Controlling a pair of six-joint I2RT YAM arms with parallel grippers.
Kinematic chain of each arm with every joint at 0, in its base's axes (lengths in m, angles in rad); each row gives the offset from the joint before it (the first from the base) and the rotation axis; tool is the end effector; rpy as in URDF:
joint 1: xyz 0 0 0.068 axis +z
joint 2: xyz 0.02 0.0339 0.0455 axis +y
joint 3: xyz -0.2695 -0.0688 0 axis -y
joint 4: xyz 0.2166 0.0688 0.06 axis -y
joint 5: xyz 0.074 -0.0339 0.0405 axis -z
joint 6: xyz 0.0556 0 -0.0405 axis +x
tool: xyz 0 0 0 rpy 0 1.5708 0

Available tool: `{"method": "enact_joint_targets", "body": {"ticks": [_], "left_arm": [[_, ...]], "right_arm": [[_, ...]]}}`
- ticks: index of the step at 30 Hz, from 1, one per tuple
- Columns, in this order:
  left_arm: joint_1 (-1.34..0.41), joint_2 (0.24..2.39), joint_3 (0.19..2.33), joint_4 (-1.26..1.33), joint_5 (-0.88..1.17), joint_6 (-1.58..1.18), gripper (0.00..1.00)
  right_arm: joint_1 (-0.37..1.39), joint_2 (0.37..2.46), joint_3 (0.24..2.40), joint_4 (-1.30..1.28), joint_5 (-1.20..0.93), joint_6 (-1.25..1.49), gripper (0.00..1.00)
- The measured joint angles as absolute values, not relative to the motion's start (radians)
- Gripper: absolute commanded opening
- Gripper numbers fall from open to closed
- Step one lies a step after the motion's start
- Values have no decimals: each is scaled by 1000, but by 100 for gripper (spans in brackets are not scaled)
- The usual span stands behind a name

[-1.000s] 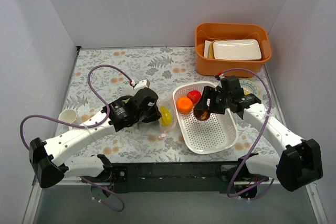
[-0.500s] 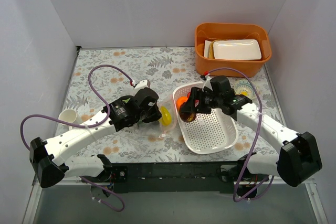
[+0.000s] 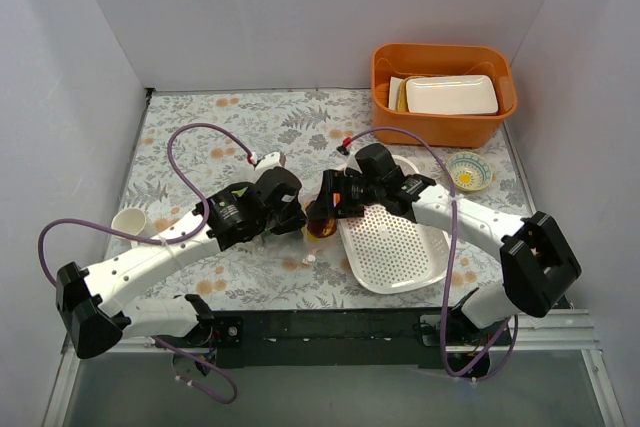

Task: Place the food in the zip-top bag and seal the zipper
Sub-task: Place the fake fruit in the zipper food storage bag.

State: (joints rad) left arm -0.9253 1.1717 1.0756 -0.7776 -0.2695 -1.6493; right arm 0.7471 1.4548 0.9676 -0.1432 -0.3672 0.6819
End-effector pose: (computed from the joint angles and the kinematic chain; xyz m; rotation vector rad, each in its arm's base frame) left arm 0.1433 -0.1657 0.3029 -1.0331 2.3691 -0.8027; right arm 0.2139 0.2253 0.2586 -0.3061 2.4029 1.1414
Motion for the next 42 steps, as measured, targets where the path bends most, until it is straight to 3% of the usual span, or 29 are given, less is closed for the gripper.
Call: {"method": "enact_joint_targets", "body": {"ticks": [11, 17, 22, 27, 33, 34, 42], "left_arm": [[-925, 1121, 1084, -802, -298, -1655, 0], [-925, 1106, 1095, -808, -313, -1662, 0], [-925, 1090, 1095, -811, -329, -1665, 0], [-924, 1077, 1095, -816, -345, -1666, 0], [-924, 1071, 1101, -820, -359, -1673, 0], [-924, 1070, 1102, -820, -361, -1675, 0], [-924, 1044, 1105, -834, -384, -1687, 0]], "right_arm": [[781, 1514, 992, -32, -370, 749, 54], [802, 1526, 991, 35, -377, 783, 60], [813, 1561, 992, 63, -396, 794, 68], [828, 1601, 1005, 59, -417, 798, 82], [834, 1612, 1031, 47, -421, 783, 93], [834, 1612, 1036, 39, -418, 779, 98], [834, 1565, 1077, -60, -333, 727, 98]]}}
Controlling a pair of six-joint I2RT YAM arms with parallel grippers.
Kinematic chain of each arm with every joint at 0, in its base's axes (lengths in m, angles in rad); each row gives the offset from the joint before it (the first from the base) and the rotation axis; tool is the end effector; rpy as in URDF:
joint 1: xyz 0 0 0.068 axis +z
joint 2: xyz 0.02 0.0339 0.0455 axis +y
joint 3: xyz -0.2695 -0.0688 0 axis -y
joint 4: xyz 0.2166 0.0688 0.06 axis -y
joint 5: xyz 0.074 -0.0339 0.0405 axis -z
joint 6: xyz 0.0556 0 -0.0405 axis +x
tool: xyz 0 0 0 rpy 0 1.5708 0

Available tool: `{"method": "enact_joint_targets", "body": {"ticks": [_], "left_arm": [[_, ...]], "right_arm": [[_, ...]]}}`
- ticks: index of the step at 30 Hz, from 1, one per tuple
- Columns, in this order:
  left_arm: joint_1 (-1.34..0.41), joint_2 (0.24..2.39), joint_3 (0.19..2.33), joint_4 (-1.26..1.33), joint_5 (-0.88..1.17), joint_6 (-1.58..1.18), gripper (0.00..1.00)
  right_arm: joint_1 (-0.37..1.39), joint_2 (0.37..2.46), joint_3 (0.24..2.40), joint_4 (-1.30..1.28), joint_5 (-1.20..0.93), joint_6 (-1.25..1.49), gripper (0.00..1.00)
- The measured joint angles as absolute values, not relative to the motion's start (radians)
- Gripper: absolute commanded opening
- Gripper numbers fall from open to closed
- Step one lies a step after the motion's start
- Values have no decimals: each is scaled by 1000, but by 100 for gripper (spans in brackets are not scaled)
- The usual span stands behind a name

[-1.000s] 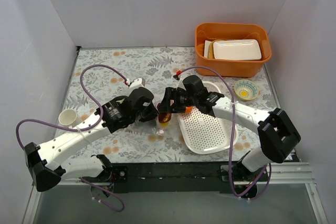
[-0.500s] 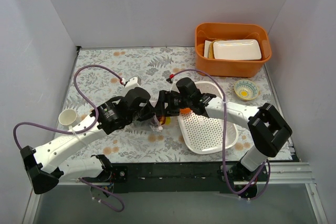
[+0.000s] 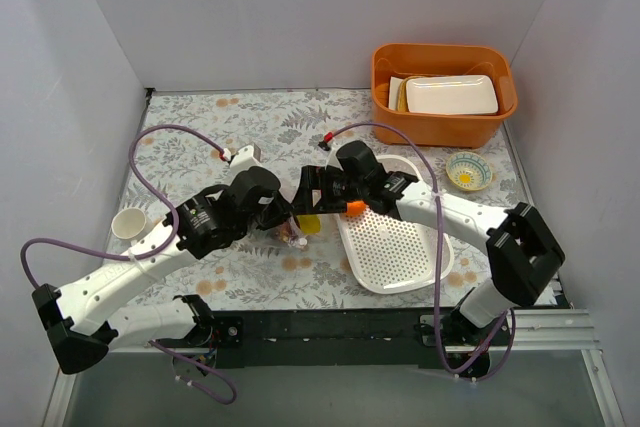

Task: Place the food in the zip-top bag and seal the zipper
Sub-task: Place the fake fruit in the zipper food storage bag, then pick up the fake fruit from the bin.

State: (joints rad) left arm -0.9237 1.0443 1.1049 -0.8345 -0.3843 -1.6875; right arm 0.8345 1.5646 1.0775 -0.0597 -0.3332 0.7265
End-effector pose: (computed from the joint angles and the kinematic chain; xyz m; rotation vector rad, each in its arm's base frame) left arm 0.1293 -0.1366 0.3318 -1.0941 2.1884 -0.8663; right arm 0.2188 0.2685 0.2688 -0.3487 2.3355 1.2105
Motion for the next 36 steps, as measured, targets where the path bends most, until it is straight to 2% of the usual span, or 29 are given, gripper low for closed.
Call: {"method": "enact_joint_targets", "body": {"ticks": [21, 36], "left_arm": [[-924, 1030, 1106, -839, -396, -1701, 1], [-924, 1036, 1103, -838, -391, -1702, 1]], "right_arm": [[770, 1386, 1115, -386, 38, 643, 98], [592, 1449, 1090, -465, -10, 624, 98]]}}
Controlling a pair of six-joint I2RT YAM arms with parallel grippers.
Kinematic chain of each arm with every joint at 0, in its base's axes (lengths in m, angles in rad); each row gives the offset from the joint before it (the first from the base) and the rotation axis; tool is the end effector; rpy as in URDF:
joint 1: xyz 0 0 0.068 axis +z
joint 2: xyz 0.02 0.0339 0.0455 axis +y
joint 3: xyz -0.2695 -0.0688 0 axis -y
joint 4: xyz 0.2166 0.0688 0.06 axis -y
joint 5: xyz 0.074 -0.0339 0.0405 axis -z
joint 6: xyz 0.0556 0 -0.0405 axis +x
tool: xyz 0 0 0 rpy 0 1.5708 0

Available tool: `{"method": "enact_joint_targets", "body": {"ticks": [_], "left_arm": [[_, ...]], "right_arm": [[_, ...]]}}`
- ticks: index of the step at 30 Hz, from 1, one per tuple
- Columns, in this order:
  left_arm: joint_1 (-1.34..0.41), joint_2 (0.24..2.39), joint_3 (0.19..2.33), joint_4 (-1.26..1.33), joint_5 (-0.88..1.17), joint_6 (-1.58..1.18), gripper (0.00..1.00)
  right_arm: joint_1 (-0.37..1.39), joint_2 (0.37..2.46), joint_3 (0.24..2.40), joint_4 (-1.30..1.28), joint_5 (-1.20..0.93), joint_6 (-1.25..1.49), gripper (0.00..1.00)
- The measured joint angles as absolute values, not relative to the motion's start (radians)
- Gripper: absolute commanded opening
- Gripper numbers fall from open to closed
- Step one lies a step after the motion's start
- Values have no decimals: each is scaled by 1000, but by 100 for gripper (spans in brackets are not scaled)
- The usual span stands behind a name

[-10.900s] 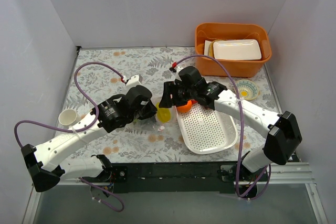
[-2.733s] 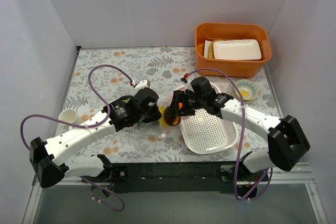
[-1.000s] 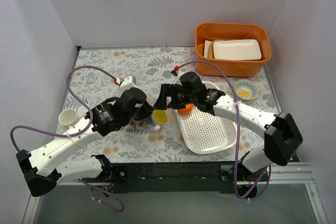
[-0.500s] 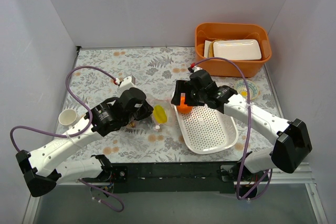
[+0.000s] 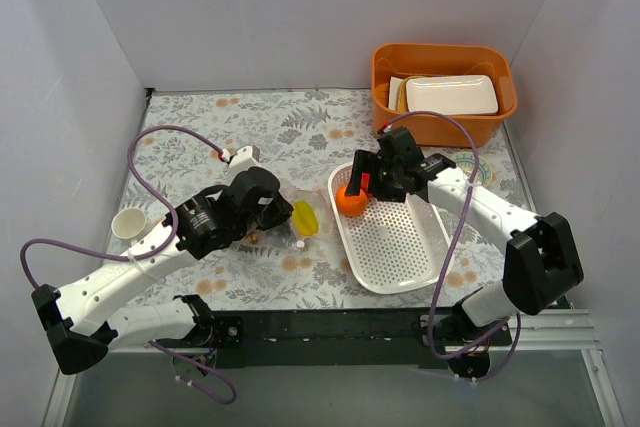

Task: Place the food in the zip-top bag and seal the zipper
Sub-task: Pick up the fake fruit from the bin.

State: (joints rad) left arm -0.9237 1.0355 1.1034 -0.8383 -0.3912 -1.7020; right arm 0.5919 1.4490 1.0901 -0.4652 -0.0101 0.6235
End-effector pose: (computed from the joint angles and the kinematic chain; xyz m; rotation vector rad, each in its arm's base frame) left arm 0.1282 -0.1345 0.3325 -1.1122 2.1745 -0.8725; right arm 0.2480 0.1674 0.2660 0.0342 2.4754 0.5640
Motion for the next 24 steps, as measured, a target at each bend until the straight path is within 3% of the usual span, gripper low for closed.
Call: {"method": "enact_joint_targets", "body": {"ticks": [20, 24], "left_arm": [[-924, 1047, 1092, -838, -377, -1702, 1], [-924, 1047, 1089, -837, -376, -1702, 1]], "right_arm": [[530, 1642, 1090, -354, -136, 624, 98], [517, 1661, 1090, -345, -139, 624, 91]]}}
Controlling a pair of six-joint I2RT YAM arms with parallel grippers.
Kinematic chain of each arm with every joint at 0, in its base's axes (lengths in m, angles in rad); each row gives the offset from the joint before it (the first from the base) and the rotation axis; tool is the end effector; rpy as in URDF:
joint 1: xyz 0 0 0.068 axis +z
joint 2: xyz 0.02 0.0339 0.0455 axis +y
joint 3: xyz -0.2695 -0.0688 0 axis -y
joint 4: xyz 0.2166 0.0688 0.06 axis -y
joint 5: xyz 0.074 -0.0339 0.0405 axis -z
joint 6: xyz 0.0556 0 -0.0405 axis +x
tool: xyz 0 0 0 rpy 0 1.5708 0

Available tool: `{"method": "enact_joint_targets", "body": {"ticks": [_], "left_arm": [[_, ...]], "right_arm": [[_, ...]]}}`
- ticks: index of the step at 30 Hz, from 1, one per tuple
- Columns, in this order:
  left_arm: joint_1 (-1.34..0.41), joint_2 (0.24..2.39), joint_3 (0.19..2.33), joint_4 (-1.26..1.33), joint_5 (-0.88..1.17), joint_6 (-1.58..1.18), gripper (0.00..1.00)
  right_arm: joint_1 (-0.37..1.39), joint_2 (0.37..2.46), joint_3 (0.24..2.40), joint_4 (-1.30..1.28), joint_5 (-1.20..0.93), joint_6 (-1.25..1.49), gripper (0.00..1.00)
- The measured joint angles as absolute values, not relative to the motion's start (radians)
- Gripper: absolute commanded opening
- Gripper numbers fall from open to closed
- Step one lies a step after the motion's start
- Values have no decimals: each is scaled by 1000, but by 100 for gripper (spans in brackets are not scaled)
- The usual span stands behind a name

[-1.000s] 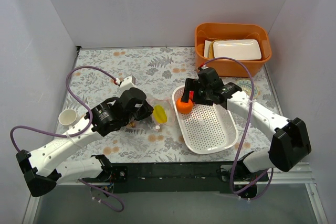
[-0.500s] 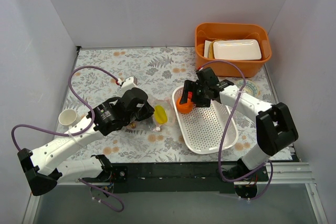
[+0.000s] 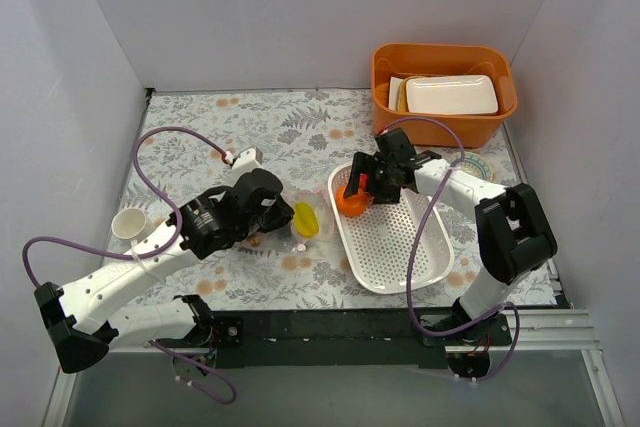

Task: Place the food in the zip-top bag and seal the zipper
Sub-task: Pick up the fake fruit from the bin.

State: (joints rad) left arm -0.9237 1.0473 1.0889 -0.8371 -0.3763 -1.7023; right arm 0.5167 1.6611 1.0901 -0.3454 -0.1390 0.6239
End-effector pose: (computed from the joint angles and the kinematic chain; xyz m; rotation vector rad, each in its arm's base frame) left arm 0.1291 -0.1370 0.3261 -1.1110 2.2041 -0.8521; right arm 0.2897 0.1734 0.2129 0.0777 2.5926 0.6271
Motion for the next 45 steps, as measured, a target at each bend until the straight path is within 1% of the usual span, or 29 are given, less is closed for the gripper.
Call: {"method": "enact_joint_targets", "body": {"ticks": [3, 4, 6, 7, 10, 13, 21, 30, 33, 34, 37, 45], "left_arm": [[-924, 1047, 1085, -838, -374, -1702, 1], [-924, 1047, 1085, -838, -374, -1702, 1], [-924, 1047, 1085, -838, -373, -1702, 1], [-924, 1047, 1085, -838, -373, -1702, 1], [-924, 1048, 1085, -838, -373, -1702, 1], [-924, 1049, 1085, -837, -369, -1702, 1], [-924, 1060, 1085, -832, -359, -1700, 1], [-924, 1065, 1085, -829, -356, -1698, 1], [-924, 1075, 1085, -827, -354, -1697, 1], [-924, 1078, 1085, -826, -353, -1695, 1], [-924, 1080, 1085, -825, -351, -1695, 1], [-924, 1080, 1079, -815, -350, -1695, 0]], "right_arm": [[514, 1678, 1090, -344, -142, 622, 83], [514, 1685, 1090, -343, -144, 622, 77], [514, 1693, 1090, -342, -149, 618, 70], [514, 1695, 1090, -342, -152, 619, 65], [514, 1695, 1090, -340, -160, 613, 55], [514, 1694, 1082, -333, -165, 613, 52], [511, 1647, 1029, -322, -170, 601, 51], [511, 1555, 973, -385, -131, 577, 50], [511, 1526, 963, -425, -100, 574, 58], [512, 1516, 958, -430, -84, 573, 63], [512, 1474, 933, -456, -51, 572, 70], [512, 1415, 905, -470, -26, 570, 74]]}}
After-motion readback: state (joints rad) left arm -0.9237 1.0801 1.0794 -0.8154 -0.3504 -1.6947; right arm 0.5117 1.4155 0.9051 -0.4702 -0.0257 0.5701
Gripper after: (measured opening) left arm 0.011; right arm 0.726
